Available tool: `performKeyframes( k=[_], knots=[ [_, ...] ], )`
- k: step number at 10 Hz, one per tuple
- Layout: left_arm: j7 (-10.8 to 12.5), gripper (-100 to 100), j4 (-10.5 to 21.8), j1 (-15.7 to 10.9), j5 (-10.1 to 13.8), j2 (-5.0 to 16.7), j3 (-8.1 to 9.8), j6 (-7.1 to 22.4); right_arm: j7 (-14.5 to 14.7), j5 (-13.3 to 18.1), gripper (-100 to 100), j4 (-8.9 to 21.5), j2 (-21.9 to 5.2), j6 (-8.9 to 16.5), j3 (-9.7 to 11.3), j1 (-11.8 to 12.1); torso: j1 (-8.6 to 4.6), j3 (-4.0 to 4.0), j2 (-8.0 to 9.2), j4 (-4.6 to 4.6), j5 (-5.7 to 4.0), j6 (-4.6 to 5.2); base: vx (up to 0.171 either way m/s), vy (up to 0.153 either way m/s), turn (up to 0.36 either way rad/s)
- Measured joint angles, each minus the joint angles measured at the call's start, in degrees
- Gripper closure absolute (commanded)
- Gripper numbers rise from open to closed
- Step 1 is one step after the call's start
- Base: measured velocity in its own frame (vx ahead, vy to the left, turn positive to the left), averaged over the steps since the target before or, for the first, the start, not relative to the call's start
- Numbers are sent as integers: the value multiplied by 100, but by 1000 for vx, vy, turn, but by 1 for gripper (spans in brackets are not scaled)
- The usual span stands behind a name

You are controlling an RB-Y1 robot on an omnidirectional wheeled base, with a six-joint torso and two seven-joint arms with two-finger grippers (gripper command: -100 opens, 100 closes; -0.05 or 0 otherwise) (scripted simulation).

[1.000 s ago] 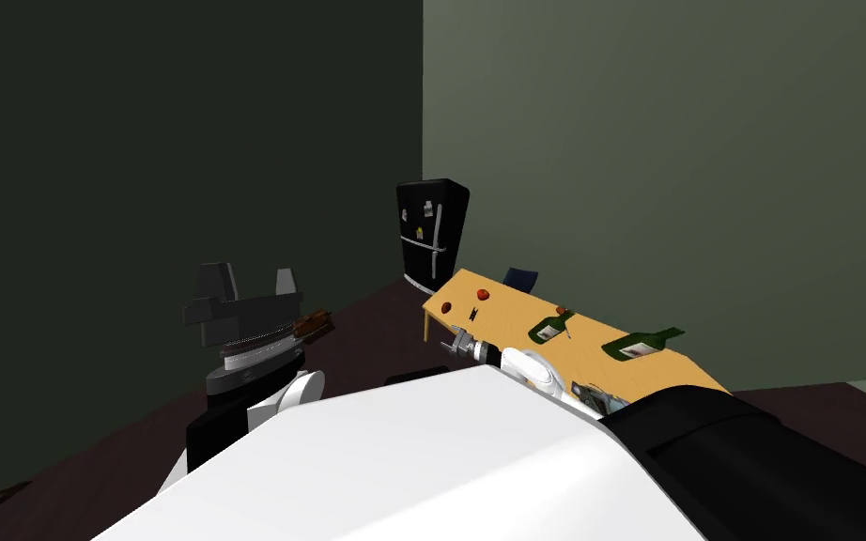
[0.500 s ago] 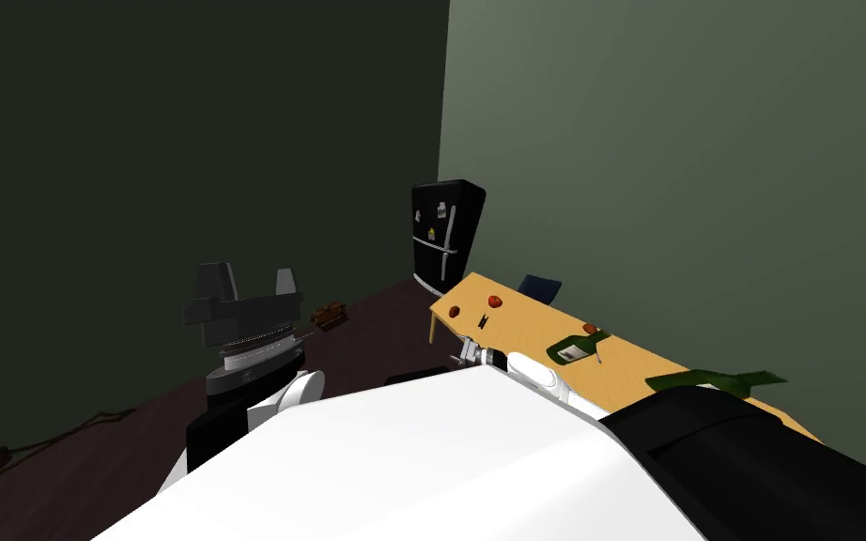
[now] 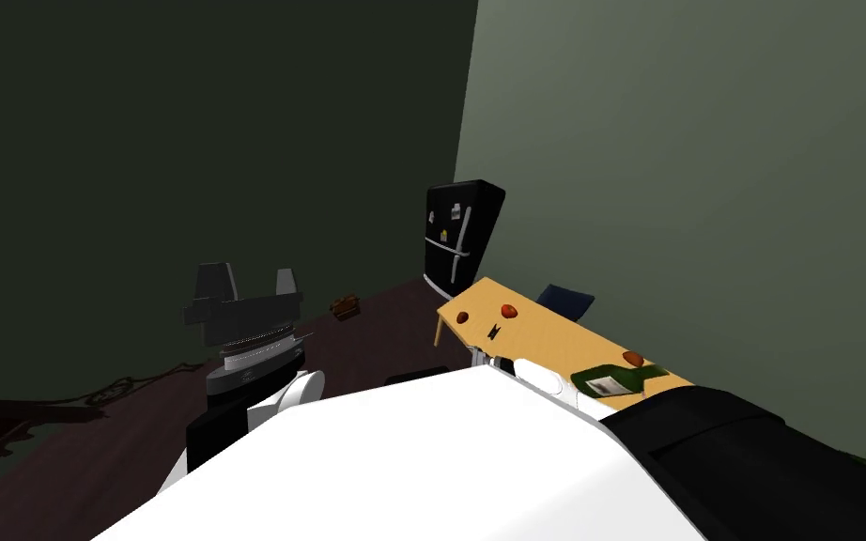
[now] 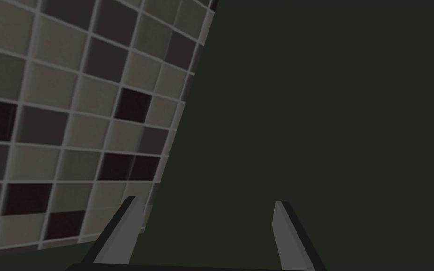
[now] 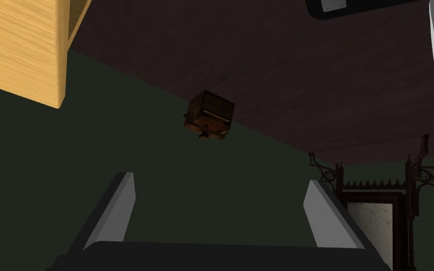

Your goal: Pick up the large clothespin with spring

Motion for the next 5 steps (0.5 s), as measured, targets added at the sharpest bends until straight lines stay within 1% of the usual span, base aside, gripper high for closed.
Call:
performKeyframes(
  k=[1, 2, 3, 4, 5],
  knots=[
    [0, 0, 0, 1, 0, 0, 0, 0, 31, 106, -100, 107, -32, 10, 30, 6, 1, 1, 2, 0, -1, 4, 29, -43, 314],
    [0, 0, 0, 0, 0, 0, 0, 0, 85, 273, -100, 139, -200, 37, 80, 118, -2, 1, 2, 0, 0, 1, 28, -47, 157],
    [0, 0, 0, 1, 0, 0, 1, 0, 130, 360, -100, 278, -216, 21, 116, 84, -2, 0, 1, 0, -2, 5, 22, -45, 286],
    [0, 0, 0, 0, 0, 0, 0, 0, 210, 480, -100, 490, -279, -37, 149, 72, -4, 1, 1, 0, -1, 0, 22, -47, 162],
    [0, 0, 0, 1, 0, 0, 1, 0, 156, 618, -100, 556, -356, 2, 284, -6, -2, 0, 1, 0, -2, 5, 37, -51, 317]
  ],
)
